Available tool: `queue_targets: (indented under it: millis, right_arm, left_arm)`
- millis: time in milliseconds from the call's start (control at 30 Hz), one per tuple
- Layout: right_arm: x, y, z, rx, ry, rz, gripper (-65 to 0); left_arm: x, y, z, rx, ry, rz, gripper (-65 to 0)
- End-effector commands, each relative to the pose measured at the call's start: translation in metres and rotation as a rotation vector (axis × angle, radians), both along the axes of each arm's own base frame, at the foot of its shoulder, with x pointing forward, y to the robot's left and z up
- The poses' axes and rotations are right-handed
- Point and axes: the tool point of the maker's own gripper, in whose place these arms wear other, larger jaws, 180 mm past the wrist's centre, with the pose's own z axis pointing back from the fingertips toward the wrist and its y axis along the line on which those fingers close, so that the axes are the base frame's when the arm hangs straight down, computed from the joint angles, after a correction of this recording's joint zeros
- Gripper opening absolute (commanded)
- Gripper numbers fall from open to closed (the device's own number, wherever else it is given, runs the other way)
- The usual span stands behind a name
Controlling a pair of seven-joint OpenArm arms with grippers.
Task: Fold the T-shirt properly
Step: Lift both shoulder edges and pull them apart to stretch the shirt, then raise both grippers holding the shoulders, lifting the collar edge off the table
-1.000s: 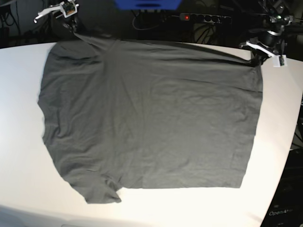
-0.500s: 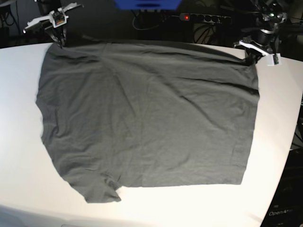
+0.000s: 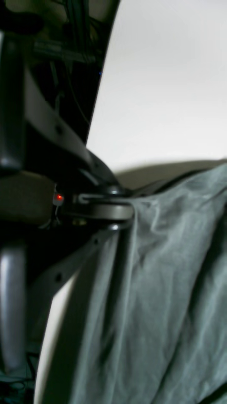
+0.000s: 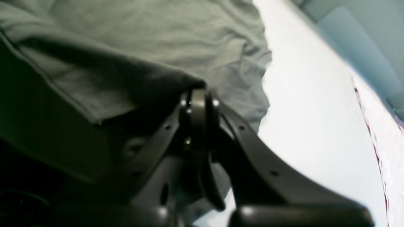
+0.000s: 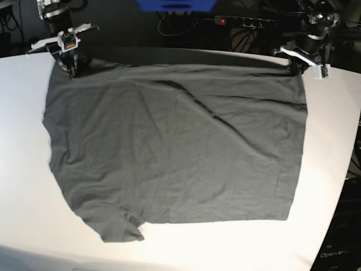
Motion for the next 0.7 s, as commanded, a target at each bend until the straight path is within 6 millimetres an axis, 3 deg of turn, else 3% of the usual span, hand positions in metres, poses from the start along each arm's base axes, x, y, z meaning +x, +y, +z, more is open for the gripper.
queue_targets:
  millis: [0, 333, 667]
  right_arm:
    - [0.000, -0.001, 0.009, -0.007, -0.032, 0.007, -64.6]
    - [0.021, 0.004, 0.016, 0.004, -0.087, 0.018, -64.6]
    - [0.049, 0.005, 0.030, 0.005, -0.165, 0.020, -64.6]
  left_arm:
    - [0.007, 0.008, 0.013, 0.034, -0.029, -0.010, -62.2]
    - [0.037, 0.020, 0.054, 0.143, -0.045, -0.060, -62.2]
    - [0.067, 0.024, 0.060, 0.237, -0.012, -0.081, -62.2]
